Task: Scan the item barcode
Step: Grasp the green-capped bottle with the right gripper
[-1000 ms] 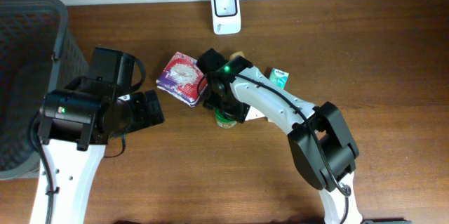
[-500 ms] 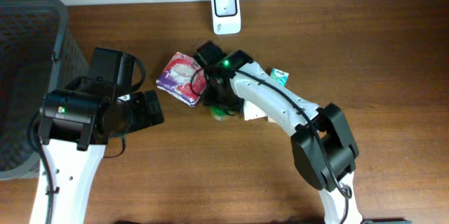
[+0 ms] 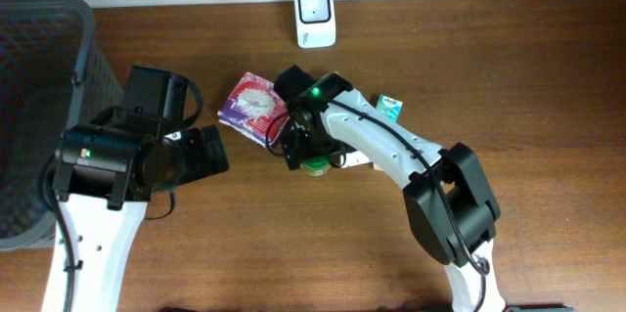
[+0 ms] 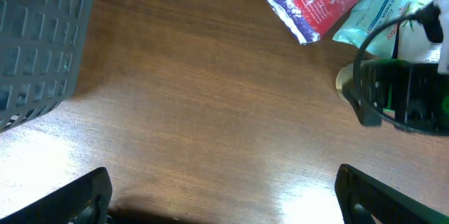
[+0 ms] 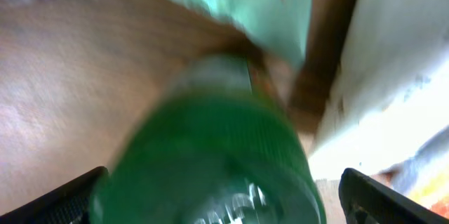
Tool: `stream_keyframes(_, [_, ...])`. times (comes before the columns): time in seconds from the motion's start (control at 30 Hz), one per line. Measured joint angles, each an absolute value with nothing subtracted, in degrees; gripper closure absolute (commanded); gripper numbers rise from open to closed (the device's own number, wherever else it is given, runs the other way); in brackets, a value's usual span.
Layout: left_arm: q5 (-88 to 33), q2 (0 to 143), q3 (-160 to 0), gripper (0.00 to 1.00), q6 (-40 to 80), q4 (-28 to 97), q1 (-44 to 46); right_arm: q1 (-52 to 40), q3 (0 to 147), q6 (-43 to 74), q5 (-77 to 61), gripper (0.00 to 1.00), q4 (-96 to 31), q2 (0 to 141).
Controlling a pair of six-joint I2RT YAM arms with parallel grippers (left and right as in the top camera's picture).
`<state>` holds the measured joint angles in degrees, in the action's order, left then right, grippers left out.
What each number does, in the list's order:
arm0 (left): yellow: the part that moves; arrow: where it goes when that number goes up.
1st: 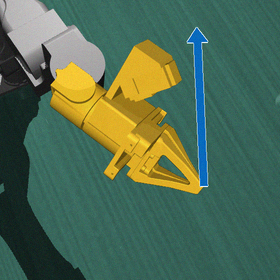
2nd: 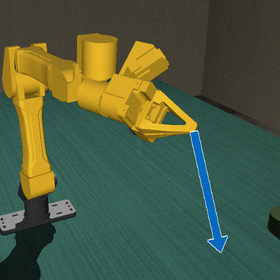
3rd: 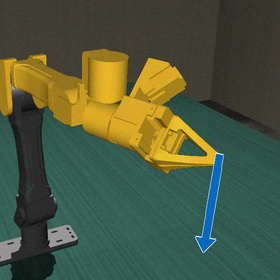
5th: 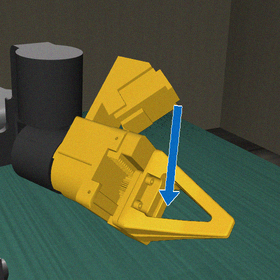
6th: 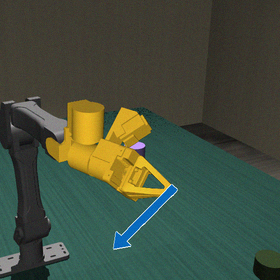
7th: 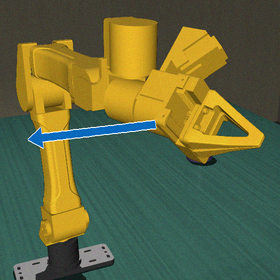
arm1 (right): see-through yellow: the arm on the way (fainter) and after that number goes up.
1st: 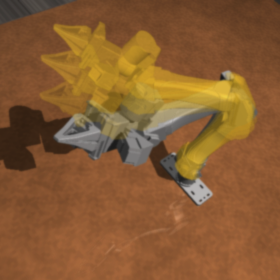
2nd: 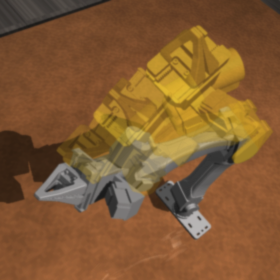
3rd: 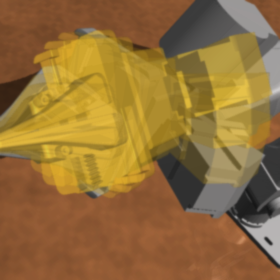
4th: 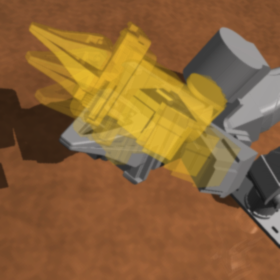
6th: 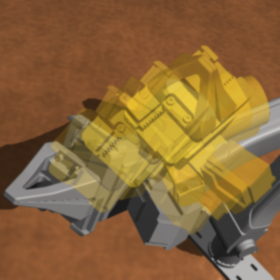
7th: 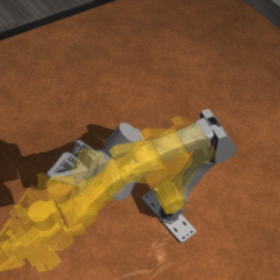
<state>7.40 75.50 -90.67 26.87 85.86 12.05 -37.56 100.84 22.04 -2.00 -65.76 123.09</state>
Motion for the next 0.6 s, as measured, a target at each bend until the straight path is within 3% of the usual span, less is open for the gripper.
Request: stream_keyframes(0.6, [7.4, 75.5, -90.7, 0.01, 26.9, 85.8, 12.1, -37.6, 101.7, 22.0, -2.9, 0.03, -63.8, 123.1])
